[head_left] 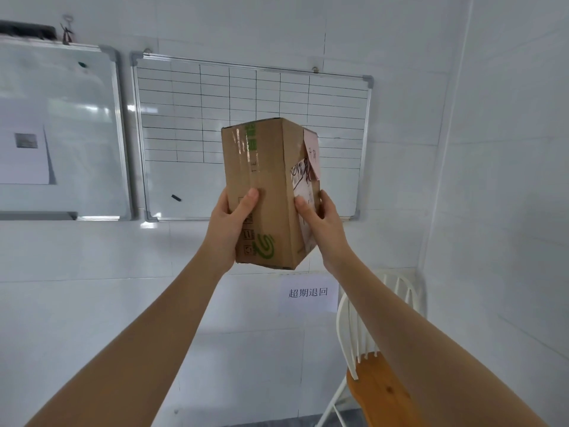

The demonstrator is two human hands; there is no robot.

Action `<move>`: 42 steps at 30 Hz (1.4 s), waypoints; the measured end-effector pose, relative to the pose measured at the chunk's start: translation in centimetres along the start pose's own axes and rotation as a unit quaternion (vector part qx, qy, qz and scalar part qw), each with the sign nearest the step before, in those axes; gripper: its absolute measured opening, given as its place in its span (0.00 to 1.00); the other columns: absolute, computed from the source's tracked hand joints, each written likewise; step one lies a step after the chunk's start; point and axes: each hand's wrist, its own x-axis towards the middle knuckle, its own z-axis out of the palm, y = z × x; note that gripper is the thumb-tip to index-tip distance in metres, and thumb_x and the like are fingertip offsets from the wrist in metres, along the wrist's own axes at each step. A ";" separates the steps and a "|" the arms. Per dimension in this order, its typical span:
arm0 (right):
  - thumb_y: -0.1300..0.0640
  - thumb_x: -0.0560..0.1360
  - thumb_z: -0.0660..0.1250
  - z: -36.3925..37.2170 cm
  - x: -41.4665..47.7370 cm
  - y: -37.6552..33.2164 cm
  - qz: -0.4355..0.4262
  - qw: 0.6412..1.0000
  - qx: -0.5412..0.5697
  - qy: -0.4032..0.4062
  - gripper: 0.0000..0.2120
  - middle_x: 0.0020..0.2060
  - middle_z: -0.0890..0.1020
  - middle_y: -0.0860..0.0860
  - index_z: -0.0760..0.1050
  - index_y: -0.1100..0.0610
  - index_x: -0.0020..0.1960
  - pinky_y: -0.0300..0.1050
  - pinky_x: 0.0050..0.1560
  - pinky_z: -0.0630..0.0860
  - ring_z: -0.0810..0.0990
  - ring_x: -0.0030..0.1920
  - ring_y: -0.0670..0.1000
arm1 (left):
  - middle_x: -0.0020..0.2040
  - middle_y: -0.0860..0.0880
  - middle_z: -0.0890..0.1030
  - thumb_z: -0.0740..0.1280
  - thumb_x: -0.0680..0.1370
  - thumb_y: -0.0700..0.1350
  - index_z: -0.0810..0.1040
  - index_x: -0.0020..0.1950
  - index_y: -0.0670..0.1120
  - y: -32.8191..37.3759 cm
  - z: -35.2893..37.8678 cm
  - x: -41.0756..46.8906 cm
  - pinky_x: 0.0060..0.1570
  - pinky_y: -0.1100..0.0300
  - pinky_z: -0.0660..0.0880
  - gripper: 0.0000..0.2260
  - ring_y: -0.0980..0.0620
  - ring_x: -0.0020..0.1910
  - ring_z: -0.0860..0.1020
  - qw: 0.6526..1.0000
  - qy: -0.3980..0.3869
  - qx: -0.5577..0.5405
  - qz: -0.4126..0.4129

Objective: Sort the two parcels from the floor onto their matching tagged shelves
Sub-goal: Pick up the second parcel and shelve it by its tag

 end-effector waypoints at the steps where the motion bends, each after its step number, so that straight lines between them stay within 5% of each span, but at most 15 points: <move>1: 0.48 0.68 0.73 0.0 0.0 0.3 0.011 1.000 0.002 0.016 0.27 0.58 0.79 0.51 0.69 0.53 0.63 0.36 0.47 0.80 0.80 0.54 0.46 | 0.50 0.54 0.81 0.68 0.66 0.54 0.72 0.60 0.53 0.0 -0.2 -0.1 0.36 0.65 0.78 0.23 0.55 0.48 0.81 1.000 0.003 0.011 0.015; 4: 0.51 0.68 0.74 0.0 0.0 0.7 0.017 0.993 0.004 0.116 0.32 0.59 0.77 0.54 0.65 0.53 0.68 0.37 0.41 0.81 0.81 0.51 0.49 | 0.61 0.56 0.74 0.62 0.77 0.49 0.59 0.72 0.57 -0.3 -0.4 -0.2 0.47 0.68 0.77 0.24 0.60 0.56 0.76 0.992 0.027 0.087 0.083; 7: 0.43 0.62 0.76 0.2 0.0 1.3 0.017 0.988 -0.037 0.146 0.39 0.59 0.75 0.55 0.67 0.53 0.69 0.43 0.42 0.83 0.81 0.52 0.52 | 0.71 0.57 0.62 0.54 0.80 0.55 0.54 0.74 0.60 -1.0 -0.1 -0.1 0.67 0.54 0.68 0.22 0.57 0.69 0.65 0.988 0.023 0.125 0.083; 10: 0.37 0.57 0.75 0.2 -0.3 1.6 0.021 0.987 -0.073 0.139 0.36 0.56 0.73 0.55 0.75 0.52 0.61 0.50 0.47 0.83 0.81 0.52 0.54 | 0.73 0.56 0.62 0.59 0.75 0.62 0.53 0.73 0.63 -0.8 0.1 -0.1 0.56 0.61 0.75 0.29 0.56 0.68 0.68 0.995 0.000 0.095 0.014; 14: 0.47 0.69 0.72 -0.9 -0.8 1.3 0.016 0.989 -0.101 0.108 0.20 0.51 0.71 0.54 0.77 0.54 0.57 0.48 0.50 0.81 0.79 0.51 0.55 | 0.63 0.55 0.74 0.67 0.74 0.45 0.53 0.75 0.58 -0.7 -0.8 -0.5 0.42 0.64 0.79 0.34 0.54 0.56 0.78 0.998 -0.020 0.064 -0.015; 18: 0.50 0.70 0.72 -1.5 -1.2 0.8 -0.005 0.993 -0.089 0.083 0.23 0.57 0.73 0.57 0.73 0.50 0.64 0.45 0.48 0.81 0.78 0.55 0.53 | 0.60 0.56 0.79 0.71 0.71 0.43 0.62 0.73 0.58 -0.5 -2.0 -0.6 0.50 0.55 0.80 0.33 0.52 0.56 0.80 0.998 -0.034 0.051 -0.002; 26: 0.58 0.75 0.65 0.1 -1.3 -0.2 0.011 0.995 0.084 -0.043 0.31 0.65 0.75 0.55 0.57 0.45 0.74 0.50 0.47 0.82 0.80 0.58 0.57 | 0.59 0.53 0.80 0.62 0.78 0.45 0.62 0.72 0.60 0.1 -2.8 -1.4 0.41 0.58 0.81 0.24 0.54 0.48 0.83 0.999 -0.031 0.029 -0.030; 31: 0.57 0.76 0.65 2.0 -1.6 0.0 0.012 0.993 0.103 -0.048 0.31 0.65 0.75 0.55 0.57 0.44 0.74 0.50 0.47 0.82 0.80 0.57 0.56 | 0.56 0.56 0.80 0.56 0.79 0.54 0.59 0.72 0.62 1.0 -3.6 -1.7 0.42 0.57 0.80 0.21 0.53 0.53 0.80 0.997 0.016 0.065 -0.035; 42: 0.55 0.78 0.62 2.1 -1.4 0.0 -0.001 0.993 0.101 -0.062 0.27 0.64 0.76 0.53 0.58 0.45 0.74 0.49 0.50 0.81 0.80 0.57 0.53 | 0.58 0.53 0.80 0.56 0.79 0.55 0.59 0.72 0.62 1.6 -3.4 -2.6 0.45 0.54 0.80 0.21 0.51 0.54 0.80 0.993 0.053 0.105 -0.020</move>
